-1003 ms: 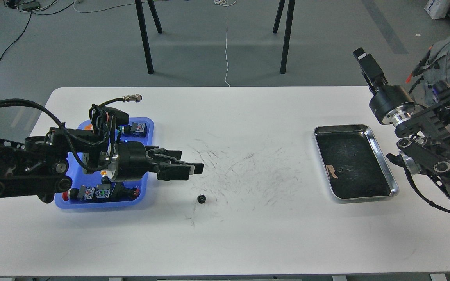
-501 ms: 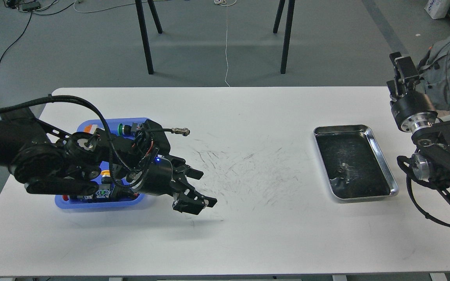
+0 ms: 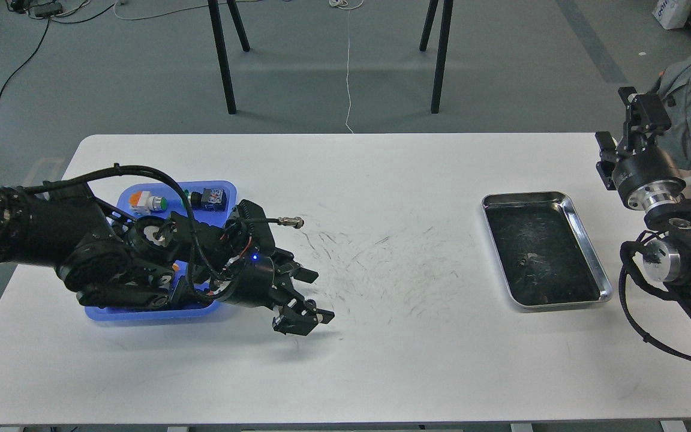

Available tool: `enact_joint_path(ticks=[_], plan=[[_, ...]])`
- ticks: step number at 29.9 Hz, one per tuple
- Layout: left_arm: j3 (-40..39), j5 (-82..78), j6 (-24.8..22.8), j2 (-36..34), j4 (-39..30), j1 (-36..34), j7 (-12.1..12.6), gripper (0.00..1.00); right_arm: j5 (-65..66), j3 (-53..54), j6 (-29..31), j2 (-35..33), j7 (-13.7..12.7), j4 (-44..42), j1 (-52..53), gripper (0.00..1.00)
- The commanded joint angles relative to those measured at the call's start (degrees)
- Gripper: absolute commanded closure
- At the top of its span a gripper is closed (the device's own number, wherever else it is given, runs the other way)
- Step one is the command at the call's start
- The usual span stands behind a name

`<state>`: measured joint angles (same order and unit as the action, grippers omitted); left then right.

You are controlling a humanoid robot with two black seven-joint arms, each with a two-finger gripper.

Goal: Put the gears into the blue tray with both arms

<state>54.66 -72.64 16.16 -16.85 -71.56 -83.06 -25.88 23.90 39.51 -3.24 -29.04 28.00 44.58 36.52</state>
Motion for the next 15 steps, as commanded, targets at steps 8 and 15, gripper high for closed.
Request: enact_joint_path(ticks=[8,15], plan=[[0.09,-2.59,1.41,0.50,3.00,2.28,-0.14,0.24,0.09,0.13,0.07,0.39,0.00,-0.02,-0.04,0.04],[1.32,-4.96,2.91,1.29,4.76,3.43,-0.14,0.24,0.09,0.13,0.07,0.56,0.00,-0.02,-0.04,0.04]])
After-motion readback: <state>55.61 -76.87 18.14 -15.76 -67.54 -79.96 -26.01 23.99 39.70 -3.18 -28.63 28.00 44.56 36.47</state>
